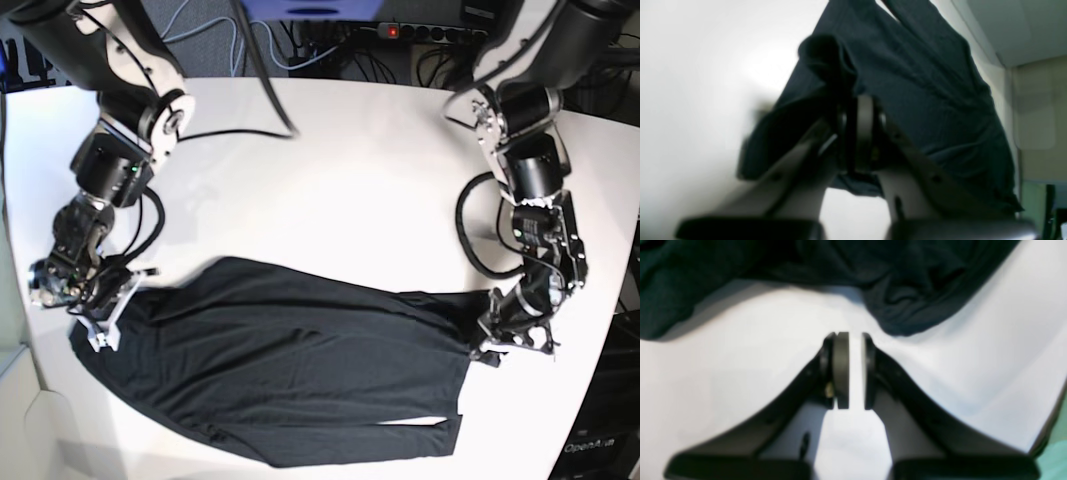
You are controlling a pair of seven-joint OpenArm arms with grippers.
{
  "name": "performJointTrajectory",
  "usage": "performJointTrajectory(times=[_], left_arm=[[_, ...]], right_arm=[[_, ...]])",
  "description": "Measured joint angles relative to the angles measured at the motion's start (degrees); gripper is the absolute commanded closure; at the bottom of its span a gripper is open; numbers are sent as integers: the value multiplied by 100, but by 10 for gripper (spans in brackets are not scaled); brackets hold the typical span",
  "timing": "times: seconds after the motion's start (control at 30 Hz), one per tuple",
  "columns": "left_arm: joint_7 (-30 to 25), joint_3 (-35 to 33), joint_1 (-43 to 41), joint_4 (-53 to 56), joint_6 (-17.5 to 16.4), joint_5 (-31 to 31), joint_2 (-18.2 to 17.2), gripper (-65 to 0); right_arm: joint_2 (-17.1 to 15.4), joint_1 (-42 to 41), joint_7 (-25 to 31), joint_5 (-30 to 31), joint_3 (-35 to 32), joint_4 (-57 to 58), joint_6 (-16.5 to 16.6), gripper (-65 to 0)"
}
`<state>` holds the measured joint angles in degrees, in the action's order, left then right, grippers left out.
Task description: Fold the T-shirt properly
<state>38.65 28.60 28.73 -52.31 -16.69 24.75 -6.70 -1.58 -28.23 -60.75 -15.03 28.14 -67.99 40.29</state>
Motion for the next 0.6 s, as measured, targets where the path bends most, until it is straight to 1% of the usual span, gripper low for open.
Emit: performJointTrajectory(times=[0.07, 0.2, 0.3, 0.37, 0.43, 0.6], left_arm=[[-33, 0, 52, 17, -2, -127, 4, -23], [-31, 0, 214, 407, -2, -444, 7, -25], [-66, -2, 251, 527, -7, -490, 22, -26], [-358, -2, 254, 549, -44, -485, 22, -26], [-485, 0, 254, 549, -42, -485, 4, -26], [-503, -7, 251, 557, -42, -487, 22, -27]], right_arm=[[-2, 2, -2, 2, 2, 0, 0, -42], [-57, 96, -11, -9, 17, 0, 0, -42], [-52, 87, 2, 0, 22, 0, -2, -42], [-52, 81, 17, 2, 11, 0, -2, -42], [-52, 85, 13, 0, 11, 0, 0, -42], [-109, 164, 13, 20, 11, -4, -2, -42]])
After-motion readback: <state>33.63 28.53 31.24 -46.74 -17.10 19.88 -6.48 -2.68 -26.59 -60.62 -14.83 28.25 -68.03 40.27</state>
